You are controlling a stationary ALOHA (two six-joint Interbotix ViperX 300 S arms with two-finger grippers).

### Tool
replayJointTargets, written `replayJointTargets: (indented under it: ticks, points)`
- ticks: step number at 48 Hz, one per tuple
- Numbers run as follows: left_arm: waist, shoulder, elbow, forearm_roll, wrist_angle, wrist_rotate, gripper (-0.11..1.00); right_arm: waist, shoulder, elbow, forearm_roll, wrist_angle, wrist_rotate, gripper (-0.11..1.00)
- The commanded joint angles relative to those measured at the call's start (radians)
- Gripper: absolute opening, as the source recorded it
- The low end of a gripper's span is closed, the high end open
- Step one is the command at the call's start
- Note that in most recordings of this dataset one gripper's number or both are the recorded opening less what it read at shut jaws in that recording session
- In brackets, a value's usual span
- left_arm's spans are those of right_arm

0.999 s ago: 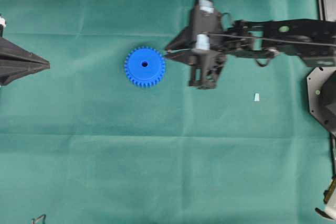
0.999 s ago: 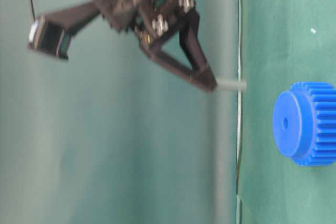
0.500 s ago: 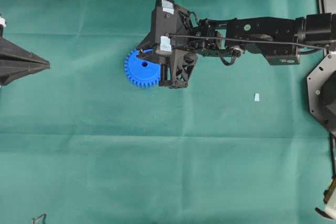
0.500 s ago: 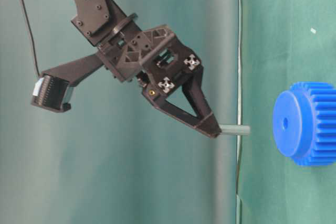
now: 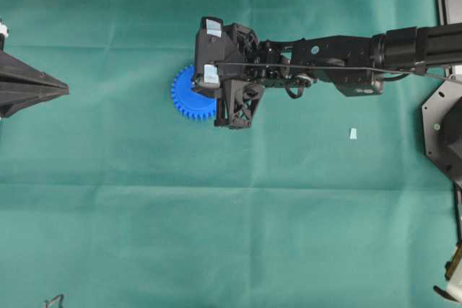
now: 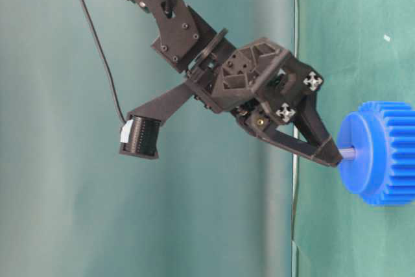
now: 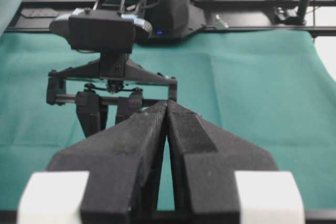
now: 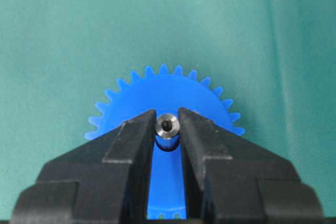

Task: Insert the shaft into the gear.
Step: 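Lower the shaft into the blue gear's center hole with the right gripper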

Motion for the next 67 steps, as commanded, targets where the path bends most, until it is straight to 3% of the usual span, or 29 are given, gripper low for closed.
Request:
replayJointTargets:
  ticks: [1, 67]
  points:
    - [0.003, 0.006, -0.023, 0.003, -0.005, -0.002, 0.00, 0.003, -0.017, -0.017, 0.003, -0.014, 0.002, 0.17]
    - [0.003, 0.006, -0.023, 0.003, -0.003, -0.002, 0.00, 0.003, 0.021, 0.020, 0.003, -0.078, 0.002, 0.17]
